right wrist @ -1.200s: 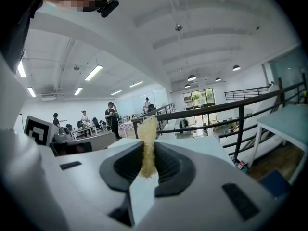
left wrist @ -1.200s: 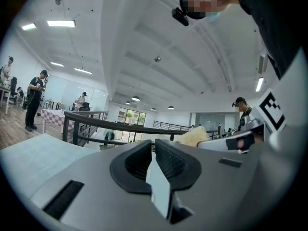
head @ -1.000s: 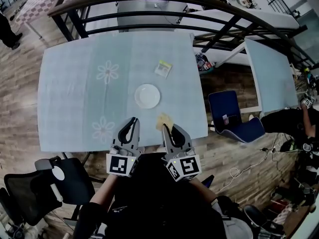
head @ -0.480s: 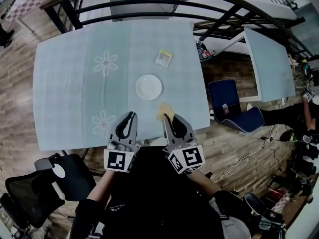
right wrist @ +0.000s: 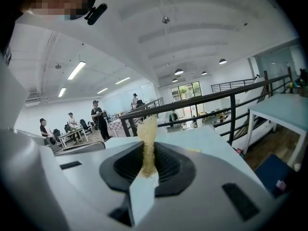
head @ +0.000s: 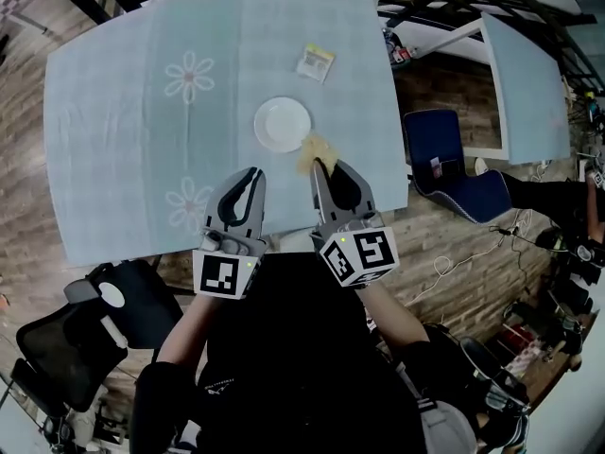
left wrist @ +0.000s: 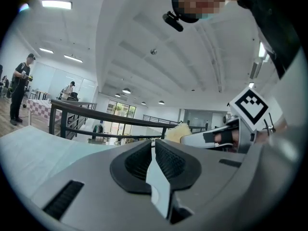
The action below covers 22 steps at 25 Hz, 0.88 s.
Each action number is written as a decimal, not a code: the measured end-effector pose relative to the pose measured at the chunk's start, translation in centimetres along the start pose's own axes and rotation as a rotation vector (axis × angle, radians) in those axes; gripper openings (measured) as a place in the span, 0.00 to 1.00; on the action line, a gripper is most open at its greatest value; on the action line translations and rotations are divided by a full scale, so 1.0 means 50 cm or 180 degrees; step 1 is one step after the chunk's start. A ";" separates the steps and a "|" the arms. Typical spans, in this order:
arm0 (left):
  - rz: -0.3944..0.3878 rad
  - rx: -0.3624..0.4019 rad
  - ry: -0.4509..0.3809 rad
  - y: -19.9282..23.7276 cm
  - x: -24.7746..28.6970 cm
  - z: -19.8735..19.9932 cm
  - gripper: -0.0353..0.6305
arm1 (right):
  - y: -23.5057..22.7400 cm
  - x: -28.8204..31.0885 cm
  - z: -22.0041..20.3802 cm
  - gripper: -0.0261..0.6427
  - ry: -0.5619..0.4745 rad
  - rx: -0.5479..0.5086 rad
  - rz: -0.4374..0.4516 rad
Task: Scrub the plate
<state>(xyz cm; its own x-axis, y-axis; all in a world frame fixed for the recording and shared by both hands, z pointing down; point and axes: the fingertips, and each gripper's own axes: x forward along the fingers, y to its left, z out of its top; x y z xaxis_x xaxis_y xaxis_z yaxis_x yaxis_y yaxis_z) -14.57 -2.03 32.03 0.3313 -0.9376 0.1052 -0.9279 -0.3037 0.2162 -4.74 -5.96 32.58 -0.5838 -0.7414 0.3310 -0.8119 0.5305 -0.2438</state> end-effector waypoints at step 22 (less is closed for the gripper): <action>0.0187 -0.0105 0.0453 0.062 0.151 -0.110 0.10 | -0.134 0.237 -0.208 0.13 0.0860 0.0555 -0.0117</action>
<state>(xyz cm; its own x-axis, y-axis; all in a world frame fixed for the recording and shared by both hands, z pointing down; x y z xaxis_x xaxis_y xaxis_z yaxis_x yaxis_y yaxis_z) -14.01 -9.13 38.84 0.2997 -0.9194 0.2546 -0.9411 -0.2411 0.2371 -6.25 -14.02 47.63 -0.5534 -0.6104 0.5668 -0.8329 0.4098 -0.3719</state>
